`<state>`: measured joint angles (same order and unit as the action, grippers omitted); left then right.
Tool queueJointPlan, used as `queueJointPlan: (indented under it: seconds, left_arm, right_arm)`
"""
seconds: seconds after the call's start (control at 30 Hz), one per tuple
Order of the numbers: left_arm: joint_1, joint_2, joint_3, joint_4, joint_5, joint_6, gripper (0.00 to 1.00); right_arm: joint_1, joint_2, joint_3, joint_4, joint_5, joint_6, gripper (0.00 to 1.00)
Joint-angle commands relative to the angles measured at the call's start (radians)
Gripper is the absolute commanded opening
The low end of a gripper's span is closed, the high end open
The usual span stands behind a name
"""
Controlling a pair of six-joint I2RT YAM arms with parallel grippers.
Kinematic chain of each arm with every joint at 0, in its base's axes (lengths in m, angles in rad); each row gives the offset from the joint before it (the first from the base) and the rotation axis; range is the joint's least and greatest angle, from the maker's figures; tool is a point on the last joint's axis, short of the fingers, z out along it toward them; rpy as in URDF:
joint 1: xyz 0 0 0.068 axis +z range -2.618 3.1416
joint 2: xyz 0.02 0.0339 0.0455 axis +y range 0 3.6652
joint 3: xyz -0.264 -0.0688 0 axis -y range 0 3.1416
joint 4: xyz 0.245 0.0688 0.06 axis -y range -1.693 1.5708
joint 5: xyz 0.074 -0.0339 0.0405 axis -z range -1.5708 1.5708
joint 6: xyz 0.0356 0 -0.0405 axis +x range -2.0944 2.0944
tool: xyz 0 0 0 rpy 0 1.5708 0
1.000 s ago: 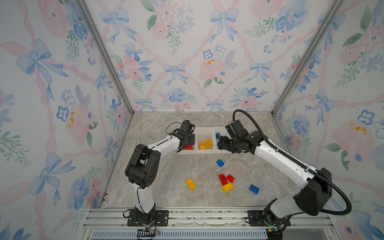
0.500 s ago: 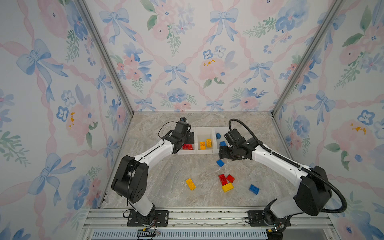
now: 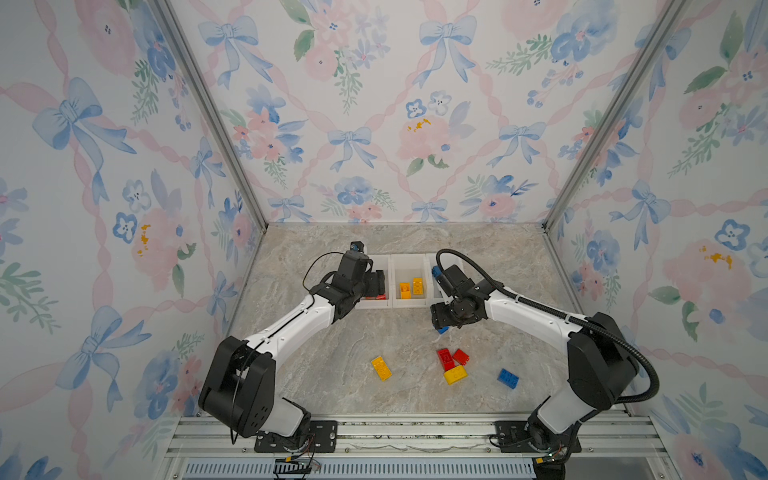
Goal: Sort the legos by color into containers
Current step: 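Lower the right gripper onto the blue brick near the bin and grasp it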
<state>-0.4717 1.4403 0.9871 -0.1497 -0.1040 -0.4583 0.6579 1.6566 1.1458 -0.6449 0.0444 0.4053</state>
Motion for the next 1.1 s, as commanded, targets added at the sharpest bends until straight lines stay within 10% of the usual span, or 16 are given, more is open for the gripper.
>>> queueJointPlan:
  seconds: [0.0,1.07]
  left_arm:
    - [0.006,-0.038,-0.024,0.014,0.003,-0.019,0.85]
    - [0.018,-0.167,-0.117,0.015,-0.009,-0.062,0.94]
  right_arm:
    - [0.015,0.053,0.025,0.004,0.001,-0.047,0.76]
    - [0.038,0.170,-0.003,0.099,0.076,-0.102,0.61]
